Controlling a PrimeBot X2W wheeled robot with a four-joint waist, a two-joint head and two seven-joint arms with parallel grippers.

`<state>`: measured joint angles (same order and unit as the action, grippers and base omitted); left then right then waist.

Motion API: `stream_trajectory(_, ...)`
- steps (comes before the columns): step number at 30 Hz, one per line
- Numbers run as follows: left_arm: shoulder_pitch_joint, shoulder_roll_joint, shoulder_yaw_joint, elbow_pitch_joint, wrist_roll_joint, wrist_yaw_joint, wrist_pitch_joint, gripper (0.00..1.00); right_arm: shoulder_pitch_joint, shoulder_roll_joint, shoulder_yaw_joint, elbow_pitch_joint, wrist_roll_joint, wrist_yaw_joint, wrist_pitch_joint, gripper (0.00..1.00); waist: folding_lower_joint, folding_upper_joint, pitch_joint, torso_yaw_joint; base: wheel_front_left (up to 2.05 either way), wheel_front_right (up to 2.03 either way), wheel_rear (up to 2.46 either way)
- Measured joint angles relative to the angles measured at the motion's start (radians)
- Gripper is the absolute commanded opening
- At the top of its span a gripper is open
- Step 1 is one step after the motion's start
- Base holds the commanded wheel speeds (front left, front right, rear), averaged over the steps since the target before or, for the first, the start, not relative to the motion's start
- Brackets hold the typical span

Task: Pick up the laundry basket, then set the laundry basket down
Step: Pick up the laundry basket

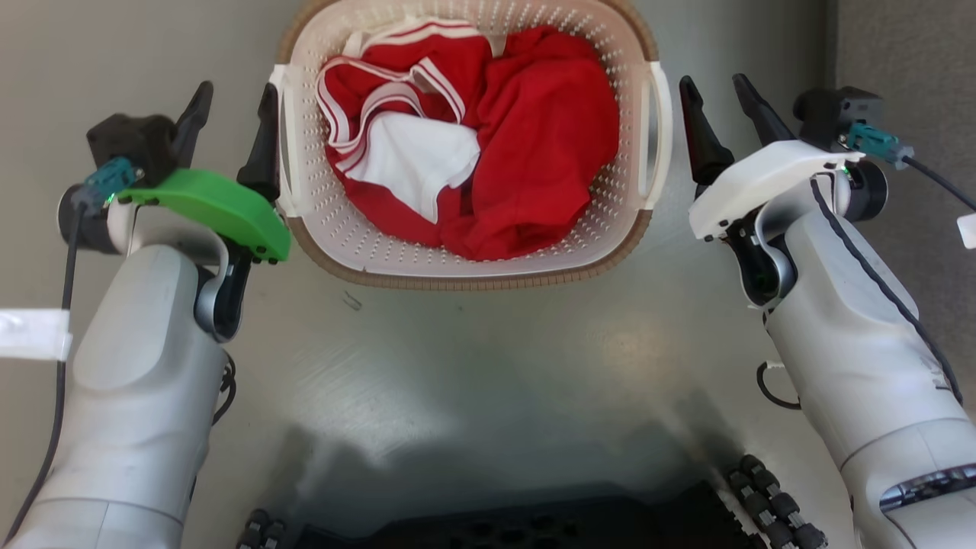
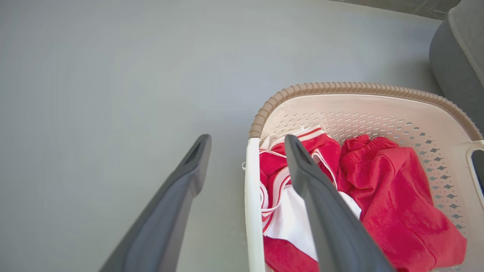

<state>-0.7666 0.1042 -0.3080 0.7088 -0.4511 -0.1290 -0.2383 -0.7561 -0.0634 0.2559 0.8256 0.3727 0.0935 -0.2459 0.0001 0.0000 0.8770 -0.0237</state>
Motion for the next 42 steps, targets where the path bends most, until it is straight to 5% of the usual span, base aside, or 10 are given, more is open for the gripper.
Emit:
stream_trajectory(35, -0.168, -0.002, -0.224, 0.193, -0.166, 0.000, 0.080, 1.00, -0.148, -0.002, 0.232, 0.139, 0.226, 0.021, 0.009, 1.00, 0.0000, 0.0000, 0.133, 0.021, 0.00, 0.00, 0.00)
stream_trajectory(36, -0.172, -0.001, -0.230, 0.197, -0.170, 0.000, 0.080, 0.91, -0.150, -0.002, 0.237, 0.141, 0.231, 0.021, 0.009, 0.96, 0.0000, 0.0000, 0.134, 0.021, 0.00, 0.00, 0.00)
stream_trajectory(37, -0.175, 0.000, -0.236, 0.201, -0.174, 0.000, 0.080, 0.75, -0.153, -0.002, 0.241, 0.144, 0.235, 0.021, 0.009, 0.71, 0.0000, 0.0000, 0.134, 0.020, 0.00, 0.00, 0.00)
stream_trajectory(38, -0.177, 0.000, -0.240, 0.205, -0.179, 0.000, 0.080, 0.43, -0.157, -0.002, 0.244, 0.146, 0.239, 0.021, 0.009, 0.36, 0.0000, 0.0000, 0.135, 0.020, 0.00, 0.00, 0.00)
stream_trajectory(39, -0.178, 0.000, -0.246, 0.215, -0.191, 0.000, 0.080, 0.30, -0.162, -0.002, 0.253, 0.148, 0.245, 0.021, 0.009, 0.10, 0.0000, 0.0000, 0.135, 0.019, 0.00, 0.00, 0.00)
stream_trajectory(40, -0.178, 0.001, -0.249, 0.217, -0.200, 0.000, 0.080, 0.00, -0.163, -0.002, 0.257, 0.151, 0.247, 0.021, 0.009, 0.00, 0.0000, 0.0000, 0.135, 0.019, 0.00, 0.00, 0.00)
stream_trajectory(42, -0.179, -0.006, -0.258, 0.217, -0.216, -0.002, 0.081, 0.00, -0.164, 0.001, 0.263, 0.157, 0.259, 0.019, 0.009, 0.00, 0.0000, 0.0000, 0.134, 0.018, 0.00, 0.00, 0.00)
